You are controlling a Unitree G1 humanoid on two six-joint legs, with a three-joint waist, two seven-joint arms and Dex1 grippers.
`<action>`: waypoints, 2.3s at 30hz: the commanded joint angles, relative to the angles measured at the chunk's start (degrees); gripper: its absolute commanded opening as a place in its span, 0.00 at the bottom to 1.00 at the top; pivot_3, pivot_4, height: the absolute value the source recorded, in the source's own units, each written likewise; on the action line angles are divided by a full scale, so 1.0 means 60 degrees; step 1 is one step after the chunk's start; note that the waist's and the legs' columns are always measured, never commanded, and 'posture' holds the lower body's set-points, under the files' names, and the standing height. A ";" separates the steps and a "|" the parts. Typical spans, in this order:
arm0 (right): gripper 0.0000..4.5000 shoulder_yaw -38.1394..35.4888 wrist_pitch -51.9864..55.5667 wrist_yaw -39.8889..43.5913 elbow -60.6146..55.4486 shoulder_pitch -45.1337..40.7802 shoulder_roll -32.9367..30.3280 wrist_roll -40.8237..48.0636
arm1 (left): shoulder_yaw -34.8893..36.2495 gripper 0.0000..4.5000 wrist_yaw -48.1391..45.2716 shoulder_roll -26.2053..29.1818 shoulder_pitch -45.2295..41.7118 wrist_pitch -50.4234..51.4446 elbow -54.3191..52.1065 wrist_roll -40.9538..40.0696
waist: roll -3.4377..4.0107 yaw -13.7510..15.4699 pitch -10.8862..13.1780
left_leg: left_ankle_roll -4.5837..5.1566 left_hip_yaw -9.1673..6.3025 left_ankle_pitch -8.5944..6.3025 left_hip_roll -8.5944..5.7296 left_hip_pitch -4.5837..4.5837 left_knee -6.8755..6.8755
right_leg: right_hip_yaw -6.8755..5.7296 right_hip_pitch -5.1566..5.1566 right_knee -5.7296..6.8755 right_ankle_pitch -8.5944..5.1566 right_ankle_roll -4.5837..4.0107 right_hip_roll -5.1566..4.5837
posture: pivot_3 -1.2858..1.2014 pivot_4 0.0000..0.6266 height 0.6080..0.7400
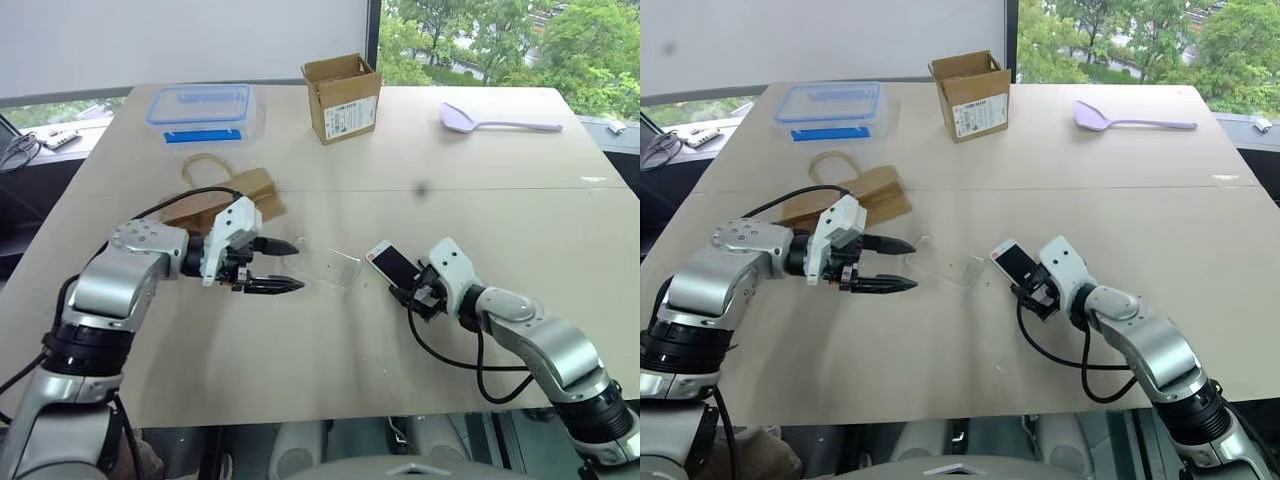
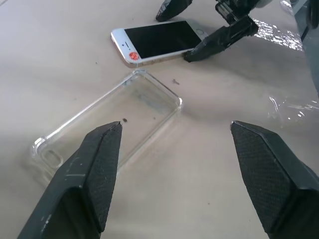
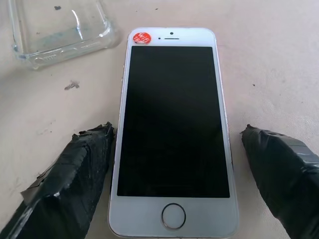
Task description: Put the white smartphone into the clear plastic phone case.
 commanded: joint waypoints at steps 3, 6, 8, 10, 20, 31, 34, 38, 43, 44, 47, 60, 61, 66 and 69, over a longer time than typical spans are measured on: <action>0.67 0.0067 0.0163 0.0357 0.0292 0.0469 -0.0428 -0.0355 | -0.0258 0.84 -0.0044 -0.0113 -0.0322 -0.1164 0.0616 0.0571 | -0.0004 0.0071 -0.0004 | 0.0000 -0.0002 0.0000 0.0000 0.0016 0.0001 | -0.0005 0.0019 0.0001 -0.0014 0.0022 -0.0002 | 0.52 0.24 1.00; 0.67 -0.0128 0.0102 0.0481 -0.0031 0.0704 -0.0661 -0.0344 | -0.0750 0.84 -0.0080 -0.0417 -0.0717 -0.1919 0.1383 0.1144 | -0.0004 0.0189 -0.0005 | 0.0000 0.0000 0.0000 -0.0004 0.0026 0.0000 | -0.0004 0.0035 -0.0007 -0.0016 0.0025 -0.0006 | 0.52 0.24 1.00; 0.67 -0.0431 -0.0110 0.0608 -0.0413 0.0941 -0.0806 -0.0252 | -0.1161 0.84 -0.0085 -0.0777 -0.1100 -0.2436 0.2068 0.1542 | -0.0005 0.0283 -0.0005 | -0.0001 0.0004 0.0000 -0.0006 0.0021 0.0000 | -0.0003 0.0034 -0.0011 -0.0012 0.0018 -0.0007 | 0.52 0.24 1.00; 0.67 -0.0799 -0.0279 0.0797 -0.0879 0.1250 -0.0966 -0.0072 | -0.1571 0.84 -0.0127 -0.1131 -0.1432 -0.3086 0.2809 0.1995 | -0.0005 0.0364 -0.0005 | -0.0001 0.0000 -0.0001 -0.0013 0.0003 0.0002 | -0.0009 0.0030 -0.0021 -0.0006 0.0008 -0.0009 | 0.52 0.24 1.00; 0.67 -0.3230 -0.0349 0.1227 -0.3230 0.2881 -0.1073 0.1292 | -0.2554 0.00 -0.0135 -0.2193 -0.1935 -0.4326 0.4773 0.3261 | 0.0002 0.0237 -0.0009 | 0.0000 -0.0004 0.0000 -0.0010 0.0010 0.0004 | -0.0009 0.0033 -0.0011 -0.0014 0.0026 -0.0006 | 0.52 0.24 1.00; 0.67 -0.4545 -0.0553 0.2168 -0.3779 0.3163 -0.2011 0.2137 | -0.3045 0.00 0.0752 -0.2888 -0.0918 0.0417 -0.0313 0.2272 | 0.0004 0.0235 -0.0004 | 0.0000 -0.0001 -0.0001 -0.0010 0.0018 0.0005 | 0.0001 0.0050 -0.0021 -0.0021 0.0036 -0.0024 | 0.52 0.24 1.00; 0.67 -0.4294 -0.0737 0.2512 -0.3471 0.2774 -0.2400 0.2081 | -0.3342 0.00 0.0827 -0.2914 -0.1003 0.0207 -0.0290 0.2468 | 0.0004 0.0206 -0.0004 | 0.0000 -0.0002 -0.0001 -0.0010 0.0026 0.0003 | 0.0001 0.0045 -0.0017 -0.0022 0.0038 -0.0009 | 0.52 0.24 1.00; 0.67 -0.3346 -0.1396 0.3366 -0.2537 0.1755 -0.2959 0.1584 | -0.3495 0.00 0.0600 -0.3138 -0.1408 -0.0108 0.0176 0.2361 | 0.0010 0.0197 0.0003 | 0.0001 -0.0005 -0.0001 0.0000 0.0043 0.0000 | 0.0001 0.0046 -0.0007 -0.0024 0.0038 0.0008 | 0.52 0.24 1.00; 0.67 -0.2396 -0.1906 0.4221 -0.1619 0.0338 -0.3213 0.1254 | -0.2203 0.48 0.0807 -0.3043 -0.1072 0.0495 -0.0543 0.1198 | 0.0012 0.0181 0.0005 | 0.0000 -0.0001 -0.0001 -0.0001 0.0028 -0.0001 | 0.0007 0.0037 -0.0015 -0.0023 0.0036 0.0005 | 0.52 0.24 1.00; 0.67 -0.2236 -0.2004 0.4390 -0.1499 0.0117 -0.3245 0.1203 | -0.1875 0.60 0.0836 -0.2939 -0.0883 0.0631 -0.0763 0.0918 | 0.0010 0.0149 0.0006 | 0.0001 -0.0003 -0.0001 -0.0002 0.0012 0.0000 | 0.0012 0.0024 -0.0015 -0.0020 0.0031 0.0004 | 0.52 0.24 1.00; 0.67 -0.1510 -0.2415 0.4976 -0.1080 -0.0536 -0.3278 0.0857 | -0.0816 0.67 0.0881 -0.2393 0.0107 0.0710 -0.1523 0.0198 | 0.0015 0.0045 0.0010 | 0.0000 -0.0006 -0.0001 0.0000 -0.0015 -0.0003 | 0.0015 -0.0008 -0.0016 -0.0002 0.0007 0.0006 | 0.52 0.24 1.00; 0.67 0.1286 -0.4297 0.6820 0.1806 -0.2464 -0.2478 -0.1379 | 0.0855 0.67 0.1479 -0.1611 0.3862 -0.1587 -0.2303 0.0038 | 0.0025 0.0031 0.0019 | 0.0000 -0.0003 -0.0001 -0.0002 -0.0011 0.0001 | 0.0008 -0.0014 -0.0011 -0.0002 0.0004 -0.0028 | 0.52 0.24 1.00; 0.67 0.1339 -0.4385 0.6917 0.1932 -0.2515 -0.2467 -0.1475 | 0.0838 0.67 0.1480 -0.1567 0.3950 -0.1719 -0.2263 0.0076 | 0.0025 0.0053 0.0019 | 0.0000 -0.0003 -0.0001 -0.0003 -0.0013 0.0000 | 0.0007 -0.0014 -0.0011 -0.0002 0.0003 -0.0028 | 0.52 0.24 1.00; 0.66 0.1530 -0.4571 0.7299 0.2571 -0.2836 -0.2363 -0.1947 | 0.0834 0.67 0.1543 -0.1481 0.4281 -0.2127 -0.2173 0.0024 | 0.0028 0.0034 0.0020 | -0.0001 0.0007 -0.0001 -0.0003 -0.0017 -0.0003 | 0.0004 -0.0022 -0.0010 -0.0001 0.0001 -0.0027 | 0.52 0.24 1.00; 0.66 0.1526 -0.4639 0.7445 0.2858 -0.3014 -0.2261 -0.2130 | 0.0797 0.67 0.1577 -0.1496 0.4424 -0.2288 -0.2170 0.0027 | 0.0028 0.0016 0.0020 | 0.0000 0.0009 -0.0001 -0.0003 -0.0014 -0.0002 | 0.0004 -0.0021 -0.0008 -0.0001 0.0002 -0.0026 | 0.52 0.24 1.00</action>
